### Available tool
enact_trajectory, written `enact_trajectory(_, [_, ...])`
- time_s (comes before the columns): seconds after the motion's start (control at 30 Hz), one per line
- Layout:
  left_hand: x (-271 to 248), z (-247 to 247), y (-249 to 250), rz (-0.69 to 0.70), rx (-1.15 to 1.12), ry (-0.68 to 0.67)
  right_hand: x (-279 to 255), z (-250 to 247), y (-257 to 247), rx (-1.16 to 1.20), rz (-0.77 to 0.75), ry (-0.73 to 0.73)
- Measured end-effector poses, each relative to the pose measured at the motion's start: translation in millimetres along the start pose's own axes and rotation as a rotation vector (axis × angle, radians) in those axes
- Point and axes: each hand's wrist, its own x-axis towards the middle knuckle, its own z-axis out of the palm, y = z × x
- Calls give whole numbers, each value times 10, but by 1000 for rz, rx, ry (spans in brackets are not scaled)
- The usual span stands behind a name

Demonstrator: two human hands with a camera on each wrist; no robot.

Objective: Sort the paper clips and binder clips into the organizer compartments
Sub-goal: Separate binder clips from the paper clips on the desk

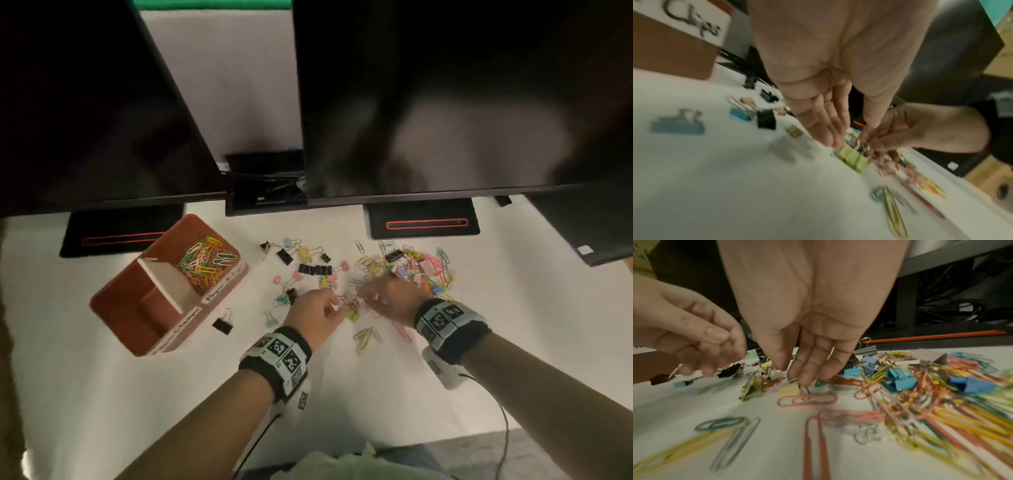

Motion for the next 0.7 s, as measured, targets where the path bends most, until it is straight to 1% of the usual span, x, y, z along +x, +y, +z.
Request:
enact_trajectory(0.1, [71,248,93,-24,126,-53,-14,74,34,49,-62,-20])
enact_trajectory(0.23, [131,349,99,-43,199,-29,-20,122,83,98,-125,-17])
enact_trajectory(0.37, [82,286,26,-57,137,-4,-19,149,243,82,-117,11])
enact_trajectory(0.47, [2,197,-34,-51,85,37,-3,139,314,63,-140,28])
enact_trajectory(0.6, [-94,97,-122,-65,-11,104,53,110,287,30,-172,20])
enact_trajectory(0.7, [-126,61,-186,-63,6,133,129,100,178,40,-236,12])
